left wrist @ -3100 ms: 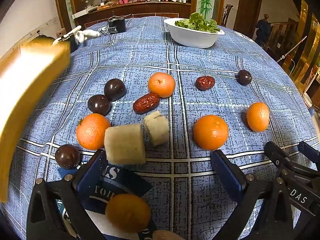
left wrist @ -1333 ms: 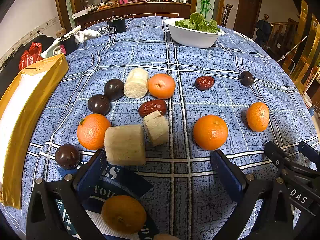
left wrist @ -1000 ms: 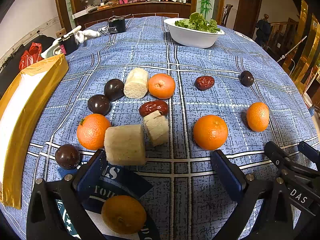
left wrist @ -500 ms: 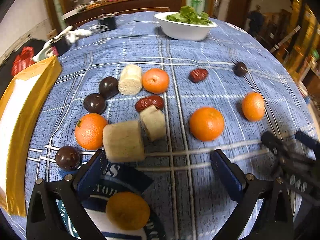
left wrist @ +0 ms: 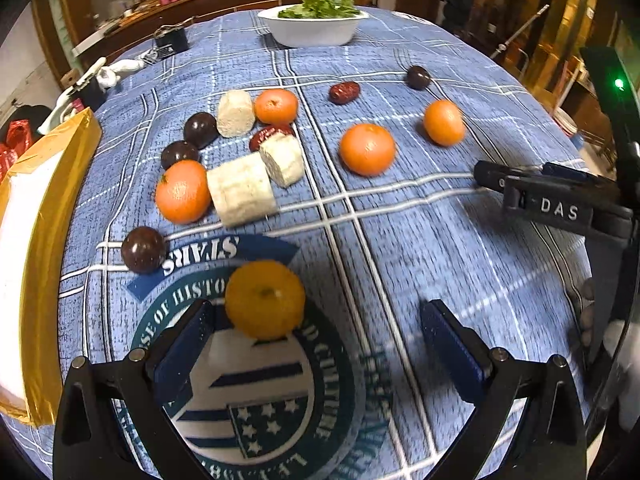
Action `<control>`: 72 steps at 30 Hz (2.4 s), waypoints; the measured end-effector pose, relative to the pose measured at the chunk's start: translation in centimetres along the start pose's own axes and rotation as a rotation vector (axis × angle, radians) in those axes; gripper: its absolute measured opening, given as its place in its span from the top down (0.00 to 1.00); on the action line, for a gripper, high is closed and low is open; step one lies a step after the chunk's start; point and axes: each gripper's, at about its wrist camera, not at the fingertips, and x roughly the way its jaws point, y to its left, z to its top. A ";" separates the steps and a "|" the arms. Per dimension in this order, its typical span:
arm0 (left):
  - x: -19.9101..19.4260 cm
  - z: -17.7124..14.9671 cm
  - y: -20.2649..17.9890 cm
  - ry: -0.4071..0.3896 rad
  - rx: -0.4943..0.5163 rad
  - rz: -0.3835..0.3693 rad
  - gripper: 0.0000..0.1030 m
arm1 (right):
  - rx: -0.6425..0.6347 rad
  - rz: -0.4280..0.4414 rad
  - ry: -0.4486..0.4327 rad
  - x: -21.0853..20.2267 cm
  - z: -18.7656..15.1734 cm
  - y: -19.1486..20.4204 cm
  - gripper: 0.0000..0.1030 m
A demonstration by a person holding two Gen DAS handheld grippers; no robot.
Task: Organize fruits
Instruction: 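Grasp a small tangerine with the right tool while the left tool grasps a dark plum, then carry both fruits over the white tray and open both tools to drop them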
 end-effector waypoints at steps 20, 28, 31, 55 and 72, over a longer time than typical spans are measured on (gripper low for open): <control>-19.0 -3.2 13.4 -0.672 -0.212 0.018 0.02 | 0.092 -0.019 -0.167 -8.1 -1.9 0.8 0.05; -14.3 -2.9 15.5 -0.481 -0.278 -0.069 0.07 | 0.035 0.207 -0.204 -10.5 -3.0 4.1 0.01; -12.9 -3.0 14.4 -0.436 -0.234 -0.086 0.29 | -0.021 0.331 -0.119 -9.1 -3.5 7.2 0.17; -1.6 0.2 10.3 -0.132 -0.019 -0.007 0.52 | -0.170 0.540 0.091 -3.6 -4.6 16.2 0.58; -7.9 -2.2 17.2 -0.274 -0.282 -0.055 0.78 | -0.216 0.564 0.027 -7.4 -5.2 17.5 0.64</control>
